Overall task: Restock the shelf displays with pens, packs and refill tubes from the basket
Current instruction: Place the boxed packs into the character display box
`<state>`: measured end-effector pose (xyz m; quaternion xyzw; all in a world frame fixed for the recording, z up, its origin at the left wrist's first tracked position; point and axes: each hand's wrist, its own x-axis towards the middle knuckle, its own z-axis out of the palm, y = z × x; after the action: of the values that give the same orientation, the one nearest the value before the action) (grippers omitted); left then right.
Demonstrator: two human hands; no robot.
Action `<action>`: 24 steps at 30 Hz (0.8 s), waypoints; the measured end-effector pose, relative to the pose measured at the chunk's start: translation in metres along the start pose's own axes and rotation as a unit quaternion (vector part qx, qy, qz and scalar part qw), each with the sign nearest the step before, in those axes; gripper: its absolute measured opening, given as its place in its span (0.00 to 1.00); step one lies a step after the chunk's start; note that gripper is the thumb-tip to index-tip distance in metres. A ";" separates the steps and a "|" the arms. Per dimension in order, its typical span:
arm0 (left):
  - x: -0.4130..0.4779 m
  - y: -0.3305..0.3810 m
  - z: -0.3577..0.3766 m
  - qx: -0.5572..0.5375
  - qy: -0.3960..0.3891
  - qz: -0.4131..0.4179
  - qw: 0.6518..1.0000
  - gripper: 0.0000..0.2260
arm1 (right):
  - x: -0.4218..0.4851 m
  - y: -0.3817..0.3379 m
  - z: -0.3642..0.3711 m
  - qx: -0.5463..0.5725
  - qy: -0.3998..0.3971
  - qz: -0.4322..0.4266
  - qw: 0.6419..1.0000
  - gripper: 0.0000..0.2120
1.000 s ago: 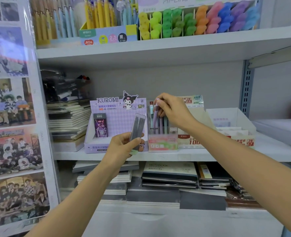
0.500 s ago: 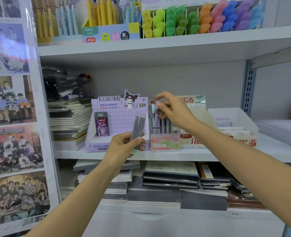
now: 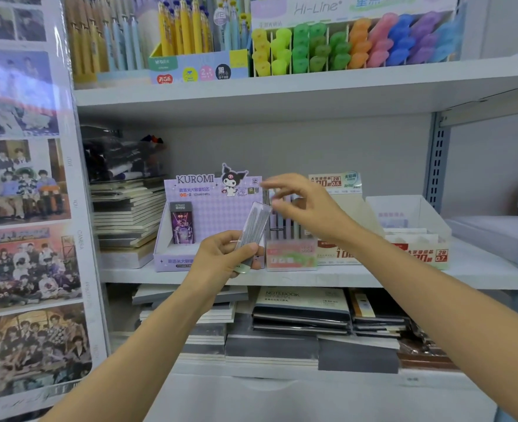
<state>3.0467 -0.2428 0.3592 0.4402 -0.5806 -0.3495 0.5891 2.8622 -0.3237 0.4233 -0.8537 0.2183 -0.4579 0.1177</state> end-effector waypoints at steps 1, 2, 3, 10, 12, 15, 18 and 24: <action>0.000 0.002 0.003 -0.003 -0.010 0.000 1.000 0.08 | -0.007 -0.001 -0.003 0.004 -0.063 -0.016 0.998 0.17; 0.000 0.004 0.006 -0.007 -0.019 -0.002 1.000 0.09 | -0.013 0.000 -0.005 0.000 -0.110 -0.026 0.994 0.19; 0.001 0.005 0.009 -0.012 -0.029 -0.007 0.999 0.12 | -0.019 0.002 -0.008 -0.009 -0.132 -0.030 0.991 0.19; 0.004 0.022 0.046 -0.159 -0.098 -0.038 0.982 0.23 | -0.058 0.021 -0.030 0.062 -0.009 0.057 0.996 0.09; 0.004 0.023 0.059 -0.113 -0.097 -0.001 0.989 0.19 | -0.067 0.024 -0.036 0.091 -0.002 0.085 0.992 0.08; 0.006 0.020 0.076 -0.022 -0.036 0.043 0.998 0.07 | -0.077 0.027 -0.047 0.091 -0.036 0.113 0.989 0.08; 0.008 0.019 0.091 0.011 -0.031 0.052 0.998 0.07 | -0.082 0.024 -0.058 0.057 -0.027 0.096 0.993 0.11; 0.013 0.019 0.130 0.136 -0.067 0.129 0.980 0.08 | -0.078 0.021 -0.079 0.042 0.009 0.059 0.997 0.12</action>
<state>2.9168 -0.2626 0.3732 0.4133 -0.7129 -0.2173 0.5231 2.7529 -0.3041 0.4014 -0.8294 0.2501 -0.4668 0.1780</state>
